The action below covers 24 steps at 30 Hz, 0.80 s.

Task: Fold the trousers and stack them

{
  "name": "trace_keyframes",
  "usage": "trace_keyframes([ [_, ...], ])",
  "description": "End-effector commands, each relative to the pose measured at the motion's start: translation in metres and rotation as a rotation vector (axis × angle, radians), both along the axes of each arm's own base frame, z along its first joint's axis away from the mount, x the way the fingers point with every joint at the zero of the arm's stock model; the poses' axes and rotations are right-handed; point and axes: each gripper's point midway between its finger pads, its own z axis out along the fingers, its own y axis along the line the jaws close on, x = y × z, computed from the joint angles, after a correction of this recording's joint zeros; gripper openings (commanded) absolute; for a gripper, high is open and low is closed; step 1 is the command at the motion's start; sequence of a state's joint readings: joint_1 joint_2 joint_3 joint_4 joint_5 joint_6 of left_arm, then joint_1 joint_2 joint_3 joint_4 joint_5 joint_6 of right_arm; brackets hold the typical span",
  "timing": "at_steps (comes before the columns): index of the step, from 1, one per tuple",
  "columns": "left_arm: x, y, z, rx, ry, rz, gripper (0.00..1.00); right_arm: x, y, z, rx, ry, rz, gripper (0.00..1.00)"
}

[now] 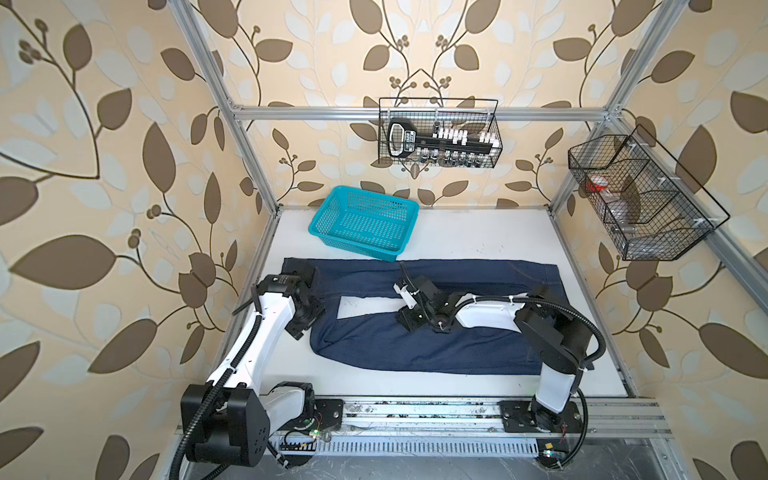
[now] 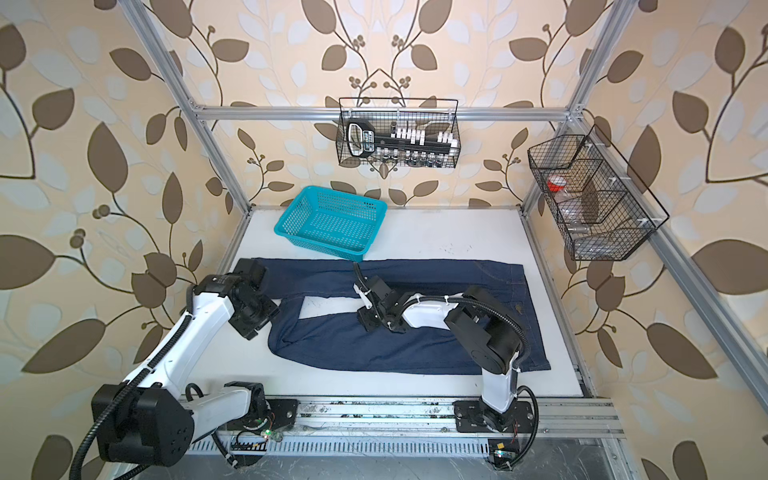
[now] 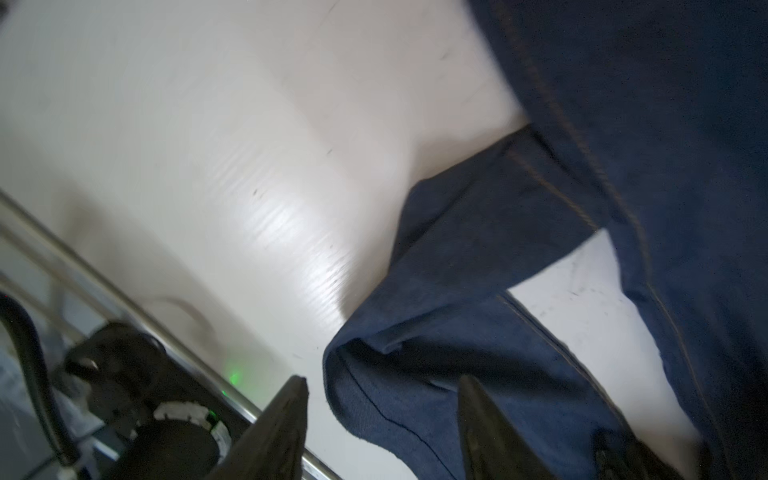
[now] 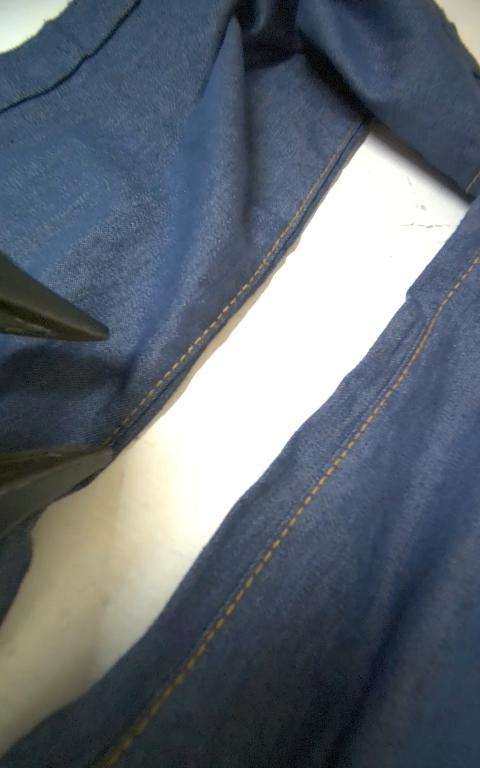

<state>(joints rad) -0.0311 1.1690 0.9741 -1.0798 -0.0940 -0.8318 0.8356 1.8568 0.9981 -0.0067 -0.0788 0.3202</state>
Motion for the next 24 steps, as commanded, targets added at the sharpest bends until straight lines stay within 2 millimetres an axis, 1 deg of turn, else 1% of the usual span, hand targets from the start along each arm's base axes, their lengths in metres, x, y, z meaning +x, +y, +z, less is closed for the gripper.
trace_keyframes([
  [1,0.016,0.009,0.001,0.080,0.052,-0.173,0.65,-0.013,-0.005,-0.002,-0.010,0.037,0.029,0.44],
  [3,0.027,0.003,-0.013,0.057,0.111,-0.236,0.66,-0.014,-0.004,-0.004,-0.008,0.043,0.032,0.44],
  [5,0.034,0.003,-0.030,0.055,0.177,-0.265,0.66,-0.014,-0.003,-0.003,-0.003,0.045,0.033,0.44],
  [6,0.040,0.001,-0.039,0.041,0.190,-0.280,0.66,-0.014,-0.003,-0.003,-0.002,0.046,0.032,0.44],
  [9,0.057,-0.005,-0.054,0.019,0.177,-0.303,0.65,-0.016,-0.003,-0.004,-0.002,0.049,0.034,0.44],
  [12,0.063,-0.002,-0.066,0.032,0.204,-0.317,0.60,-0.016,-0.005,-0.005,-0.003,0.051,0.032,0.44],
  [16,0.069,-0.013,-0.087,-0.034,0.207,-0.324,0.54,-0.015,-0.008,-0.006,-0.004,0.056,0.025,0.44],
  [17,0.070,-0.015,-0.092,-0.048,0.209,-0.324,0.50,-0.015,-0.008,-0.006,-0.003,0.057,0.026,0.44],
  [19,0.071,-0.021,-0.099,-0.082,0.215,-0.319,0.36,-0.015,-0.009,-0.007,-0.007,0.061,0.024,0.44],
  [20,0.072,-0.020,-0.099,-0.080,0.217,-0.314,0.29,-0.015,-0.010,-0.008,-0.008,0.062,0.023,0.44],
  [23,0.074,-0.013,-0.092,-0.044,0.211,-0.302,0.10,-0.015,-0.011,-0.008,-0.008,0.063,0.019,0.44],
  [24,0.075,-0.013,-0.089,-0.053,0.201,-0.296,0.01,-0.014,-0.012,-0.009,-0.008,0.066,0.015,0.44],
])
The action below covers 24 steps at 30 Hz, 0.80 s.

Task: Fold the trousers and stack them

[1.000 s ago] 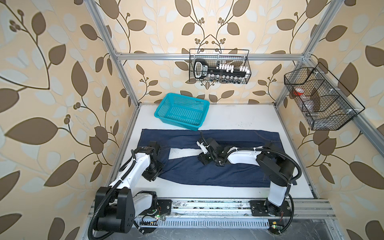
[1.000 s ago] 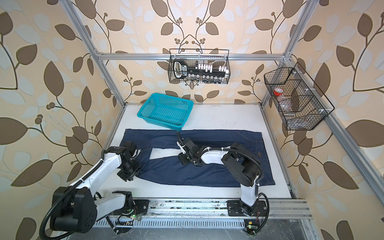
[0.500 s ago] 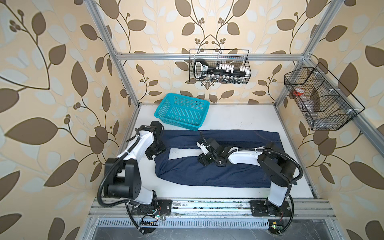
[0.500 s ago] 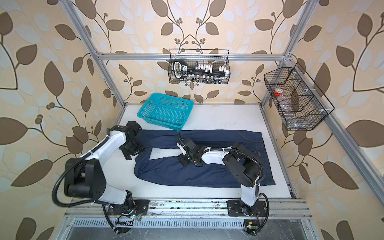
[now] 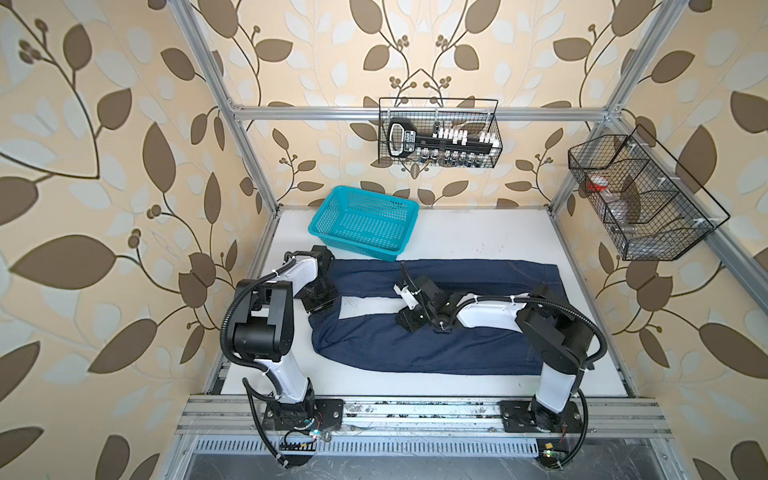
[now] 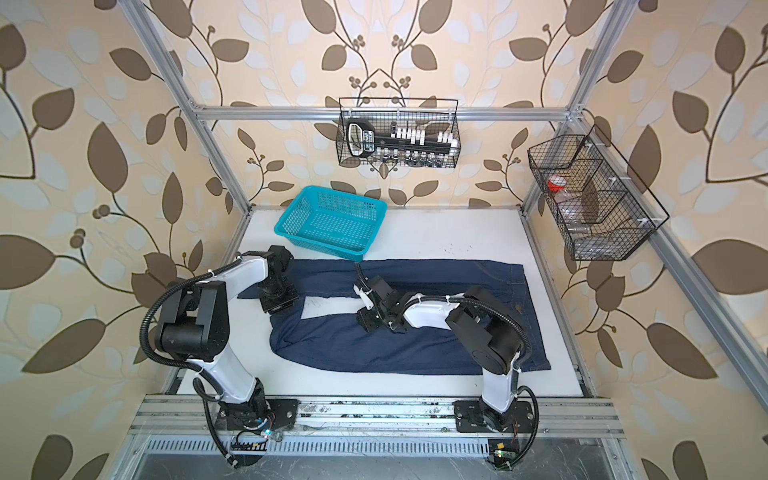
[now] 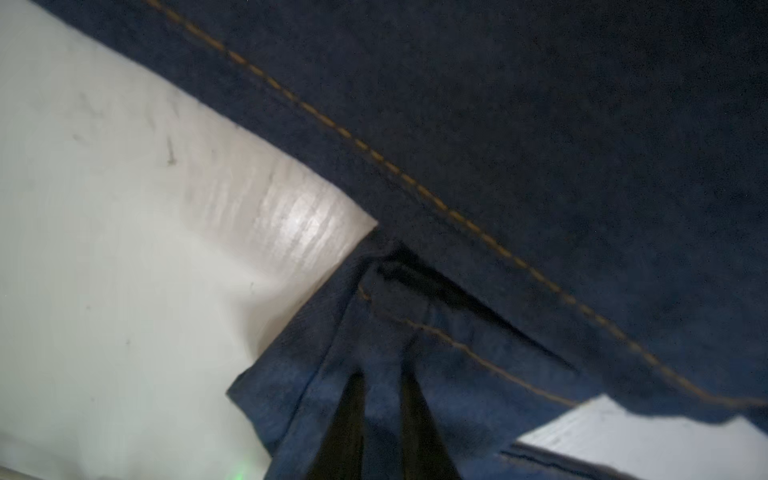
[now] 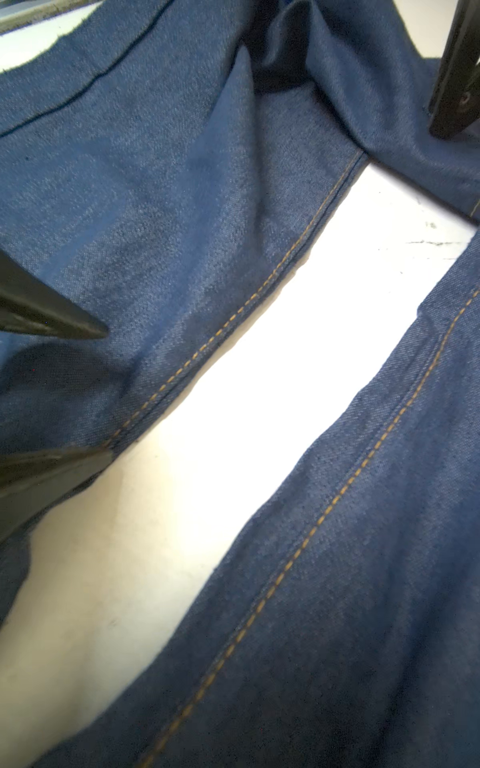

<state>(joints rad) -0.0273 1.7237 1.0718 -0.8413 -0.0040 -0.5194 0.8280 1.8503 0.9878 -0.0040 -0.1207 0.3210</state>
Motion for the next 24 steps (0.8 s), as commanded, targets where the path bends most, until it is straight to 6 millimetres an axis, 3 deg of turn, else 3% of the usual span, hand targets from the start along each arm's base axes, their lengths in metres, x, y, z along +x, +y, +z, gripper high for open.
trace_keyframes([
  [1,0.008,0.002,0.013,-0.035,-0.042,0.037,0.00,-0.009,-0.013,-0.010,-0.026,0.041,-0.004,0.44],
  [6,0.007,0.007,0.022,-0.035,-0.043,0.034,0.00,-0.005,-0.015,-0.010,-0.019,0.047,-0.020,0.44],
  [10,0.003,0.028,0.041,0.074,-0.049,0.015,0.00,-0.004,-0.019,-0.011,-0.019,0.052,-0.032,0.44],
  [13,0.009,0.024,0.038,0.033,-0.072,0.002,0.00,-0.004,-0.017,-0.010,-0.012,0.053,-0.030,0.44],
  [15,0.016,0.018,0.035,-0.001,-0.082,-0.016,0.33,-0.004,-0.017,-0.010,-0.012,0.053,-0.031,0.44],
  [16,0.019,0.019,0.033,0.003,-0.085,-0.022,0.44,-0.004,-0.017,-0.009,-0.011,0.052,-0.031,0.44],
  [18,0.026,0.022,0.030,0.008,-0.094,-0.036,0.51,-0.005,-0.019,-0.009,-0.010,0.054,-0.031,0.44],
  [24,0.042,0.024,0.008,-0.056,-0.107,-0.039,0.53,-0.007,-0.018,-0.009,-0.007,0.057,-0.029,0.44],
])
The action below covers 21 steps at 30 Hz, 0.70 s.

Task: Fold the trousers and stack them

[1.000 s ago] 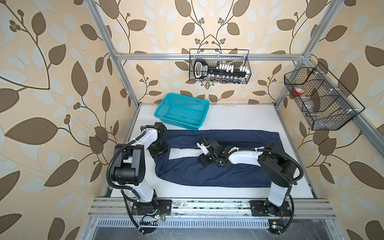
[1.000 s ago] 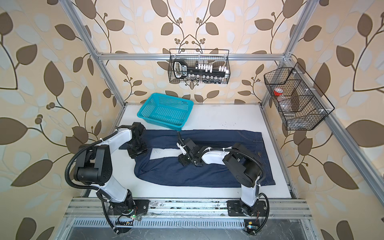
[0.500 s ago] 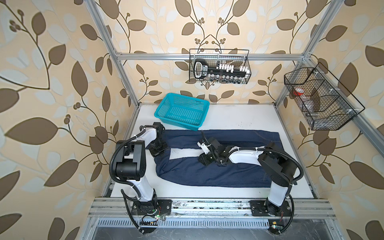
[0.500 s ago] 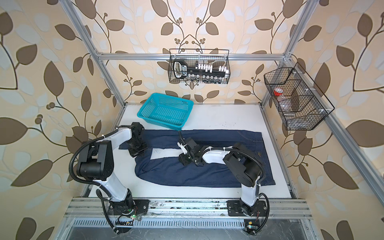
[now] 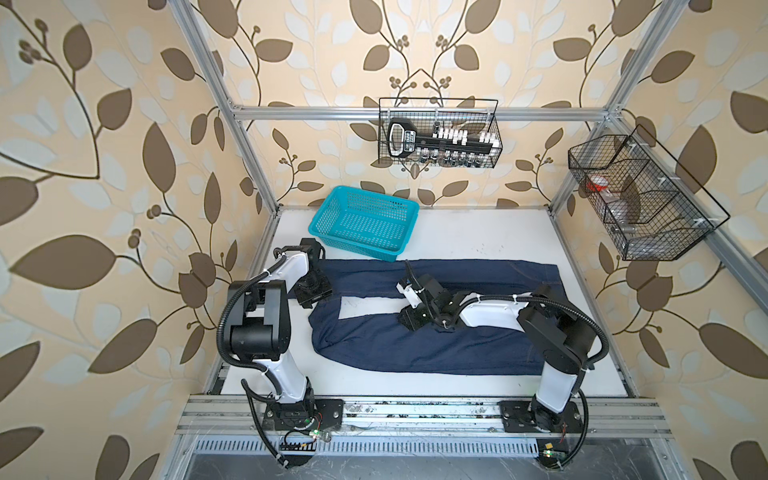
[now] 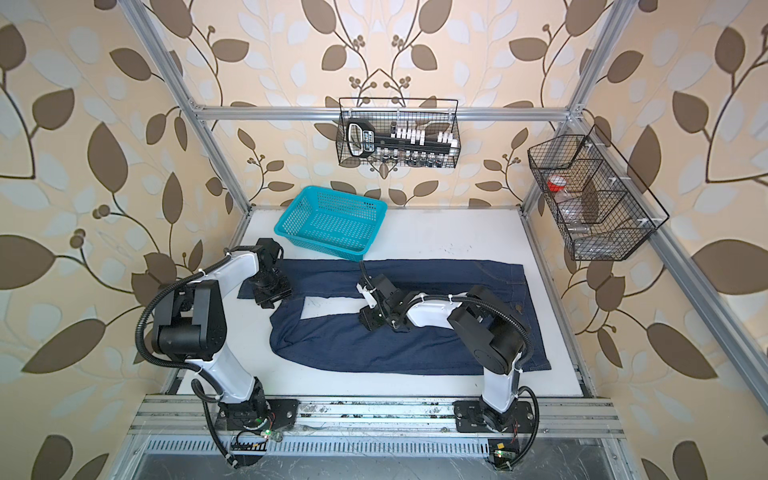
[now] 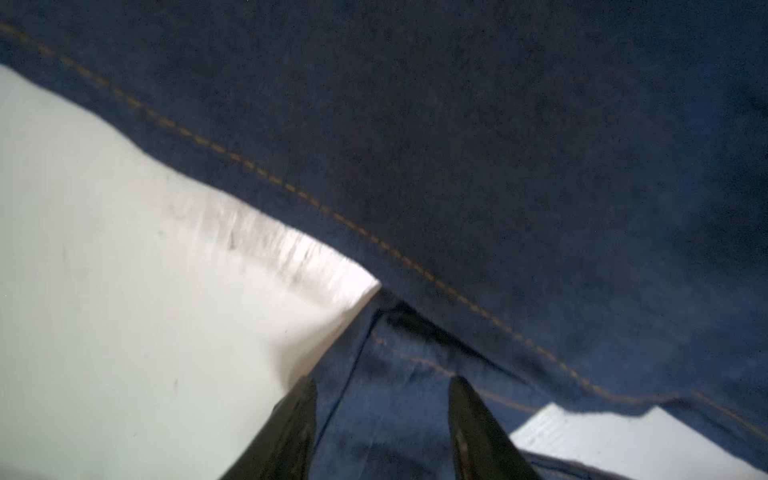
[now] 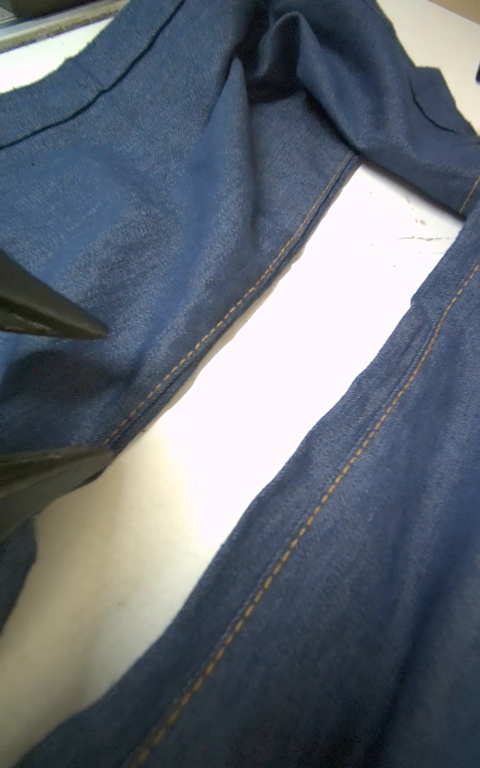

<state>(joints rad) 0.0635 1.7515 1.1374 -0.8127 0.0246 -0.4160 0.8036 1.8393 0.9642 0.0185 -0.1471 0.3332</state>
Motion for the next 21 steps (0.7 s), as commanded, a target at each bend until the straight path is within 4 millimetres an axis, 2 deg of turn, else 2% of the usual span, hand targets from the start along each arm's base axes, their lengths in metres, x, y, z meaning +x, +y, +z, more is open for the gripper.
trace_keyframes([
  [1,0.018,-0.001,-0.001,-0.048,-0.049,-0.025,0.53,-0.009,-0.012,-0.009,-0.032,0.042,-0.011,0.44],
  [5,0.026,-0.005,-0.003,-0.088,-0.065,-0.024,0.45,-0.011,-0.011,-0.011,-0.033,0.049,-0.008,0.44],
  [7,0.028,-0.005,-0.003,-0.099,-0.071,-0.018,0.34,-0.011,-0.011,-0.012,-0.032,0.051,-0.009,0.44],
  [9,0.030,-0.007,-0.001,-0.115,-0.077,-0.016,0.27,-0.011,-0.011,-0.012,-0.032,0.053,-0.008,0.44],
  [15,0.029,-0.012,-0.006,-0.146,-0.064,-0.027,0.18,-0.012,-0.010,-0.012,-0.028,0.058,-0.007,0.44],
  [19,0.032,-0.012,0.000,-0.139,-0.075,-0.036,0.06,-0.013,-0.010,-0.014,-0.029,0.062,-0.007,0.44],
  [21,0.034,-0.010,0.003,-0.135,-0.079,-0.042,0.04,-0.013,-0.010,-0.015,-0.030,0.066,-0.006,0.44],
])
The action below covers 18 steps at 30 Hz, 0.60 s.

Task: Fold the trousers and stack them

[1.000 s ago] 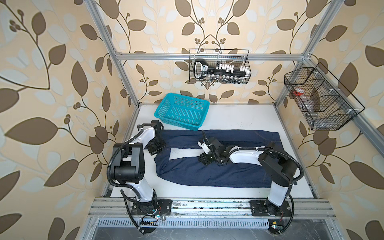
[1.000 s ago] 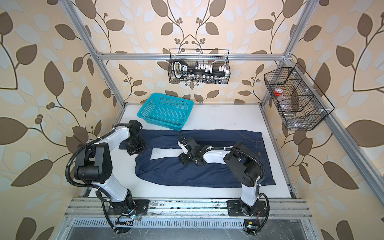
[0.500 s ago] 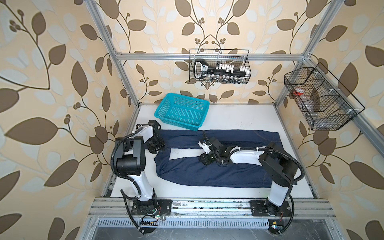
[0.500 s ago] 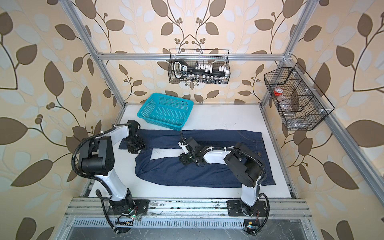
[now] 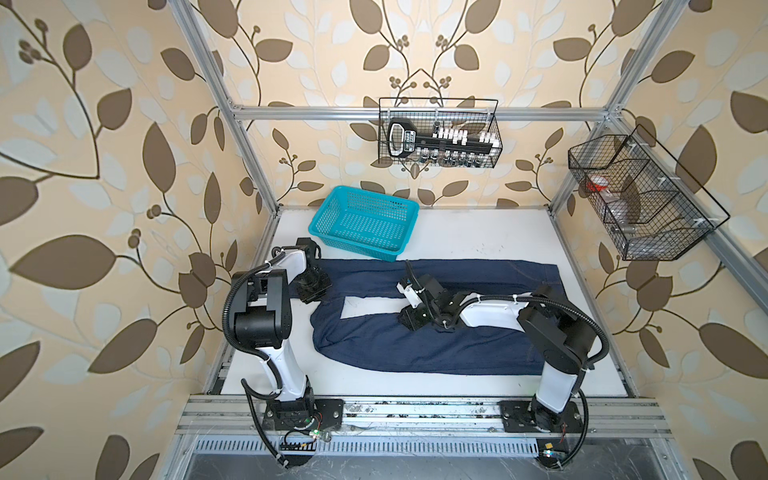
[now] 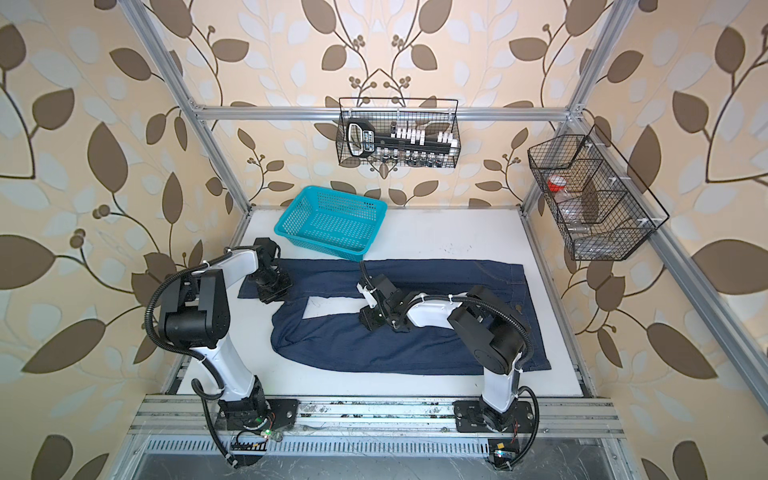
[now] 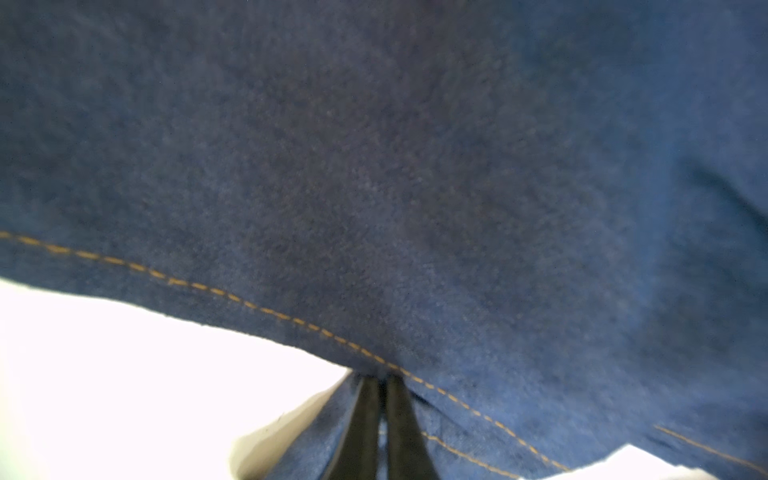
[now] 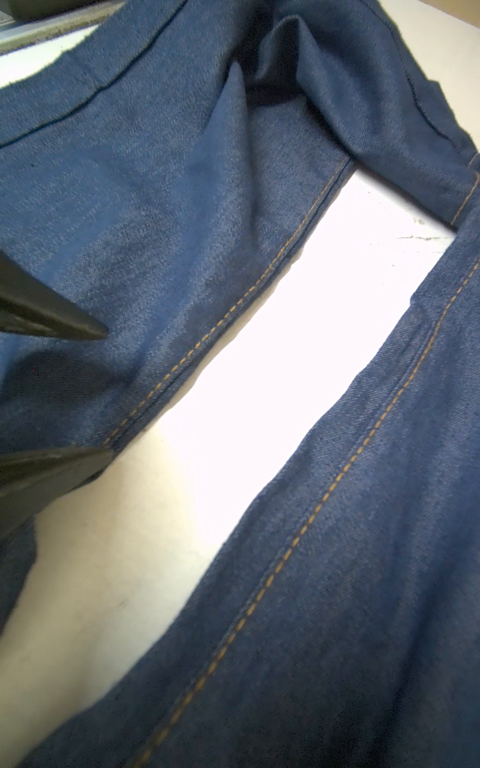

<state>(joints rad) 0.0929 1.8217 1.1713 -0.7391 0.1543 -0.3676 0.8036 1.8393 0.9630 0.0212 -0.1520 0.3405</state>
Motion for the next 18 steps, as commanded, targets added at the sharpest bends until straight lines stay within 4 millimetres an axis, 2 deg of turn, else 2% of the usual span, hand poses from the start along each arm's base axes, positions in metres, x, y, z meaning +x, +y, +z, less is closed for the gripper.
trace_keyframes([
  [1,0.009,0.000,0.014,-0.015,-0.029,-0.014,0.02,-0.013,-0.010,-0.015,-0.035,0.060,-0.002,0.44],
  [7,0.011,0.002,0.023,-0.004,-0.037,-0.019,0.00,-0.013,-0.012,-0.017,-0.036,0.064,-0.005,0.44],
  [11,0.003,0.015,0.042,0.075,-0.027,-0.014,0.00,-0.010,-0.016,-0.017,-0.043,0.060,-0.021,0.44],
  [14,-0.020,0.035,0.059,0.200,0.032,-0.001,0.00,-0.007,-0.021,-0.018,-0.058,0.057,-0.039,0.44],
  [18,-0.061,0.068,0.083,0.387,0.100,0.049,0.00,-0.005,-0.025,-0.019,-0.072,0.055,-0.051,0.44],
])
